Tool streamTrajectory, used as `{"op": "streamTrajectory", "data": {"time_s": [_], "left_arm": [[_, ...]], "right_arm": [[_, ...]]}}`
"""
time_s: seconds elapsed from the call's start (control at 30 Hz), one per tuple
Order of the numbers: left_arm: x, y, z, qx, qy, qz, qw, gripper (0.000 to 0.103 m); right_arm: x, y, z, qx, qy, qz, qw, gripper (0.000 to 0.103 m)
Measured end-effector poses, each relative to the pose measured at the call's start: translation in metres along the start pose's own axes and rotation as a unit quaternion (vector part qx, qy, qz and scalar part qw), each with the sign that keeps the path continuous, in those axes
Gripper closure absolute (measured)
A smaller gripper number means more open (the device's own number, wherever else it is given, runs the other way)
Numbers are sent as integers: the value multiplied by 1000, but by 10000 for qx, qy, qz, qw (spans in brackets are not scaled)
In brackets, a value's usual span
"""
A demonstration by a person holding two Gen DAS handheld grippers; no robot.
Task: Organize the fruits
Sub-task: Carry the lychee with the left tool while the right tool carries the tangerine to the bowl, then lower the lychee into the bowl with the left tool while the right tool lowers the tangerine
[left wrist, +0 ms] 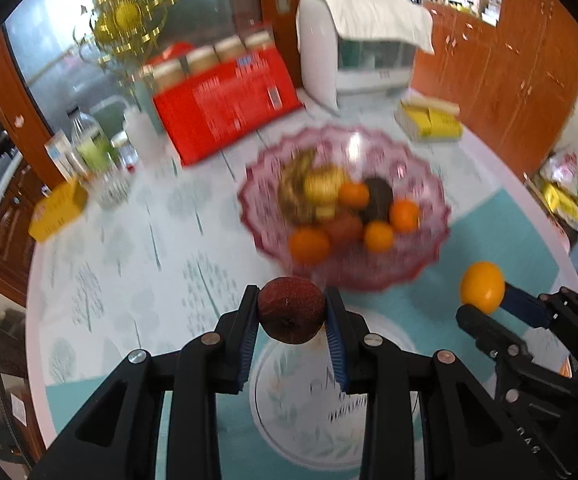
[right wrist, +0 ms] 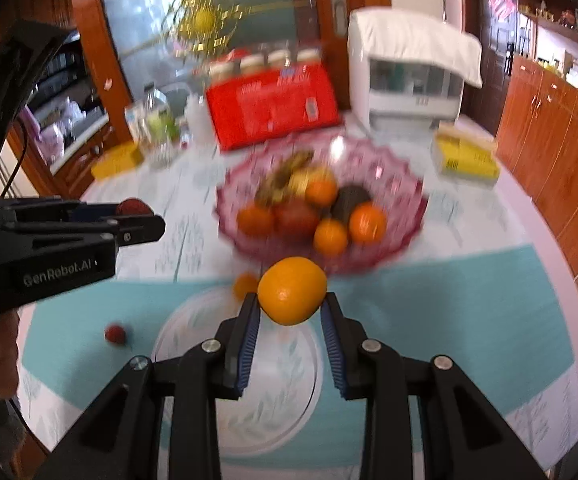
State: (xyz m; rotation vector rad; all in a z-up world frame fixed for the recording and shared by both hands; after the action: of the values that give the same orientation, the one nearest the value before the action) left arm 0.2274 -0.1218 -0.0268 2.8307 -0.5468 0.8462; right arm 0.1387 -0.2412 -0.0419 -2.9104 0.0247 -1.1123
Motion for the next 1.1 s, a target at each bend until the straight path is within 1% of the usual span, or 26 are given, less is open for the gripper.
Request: {"op": "streamTrajectory", "data": {"time_s": [0.23, 0.33, 0.43, 0.57, 0.67, 0.77, 0.83, 0.97, 1.1], "left_arm": [[59, 11, -12, 248, 402, -237, 9986, 73], [77, 14, -13, 322, 533, -342, 9975, 73], [95, 18, -10, 382, 601, -460, 9964, 73], [108, 22, 8, 470, 493, -523, 9963, 73], [108, 23, 34, 544, 281, -532, 9967, 73], [105, 21, 61, 590, 27, -576, 9966, 73], [102, 21, 84, 636, -179, -586, 9961, 73], [93, 26, 119, 695, -520, -512, 9949, 73], [86, 33, 146, 729, -759, -397, 9937, 73]], "right_arm": [[71, 38, -12, -26, 620, 198, 9979, 71], [97, 53, -13, -20, 784, 319, 9964, 71], [116, 62, -9, -23, 809, 350, 9961, 71], [135, 69, 11, -38, 693, 329, 9970, 71], [137, 68, 35, -16, 548, 303, 9980, 71], [131, 68, 58, -32, 343, 251, 9991, 71], [124, 71, 79, -27, 129, 242, 9996, 71], [111, 80, 110, -59, -181, 308, 9993, 71], [103, 89, 131, -76, -358, 366, 9987, 71]]}}
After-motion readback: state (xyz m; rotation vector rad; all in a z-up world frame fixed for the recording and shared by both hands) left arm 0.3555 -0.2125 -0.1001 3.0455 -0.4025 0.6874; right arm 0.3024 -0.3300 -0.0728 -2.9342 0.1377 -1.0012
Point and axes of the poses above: each gripper's, at about its wrist camera, not at the fingertips, and z roughly the way its jaws point, y to its right, x to its top, the point moved 3 cm from there along z, roughly the way its jaws point, and after that the axes turned 7 degrees about -z, right-handed, at the moved point
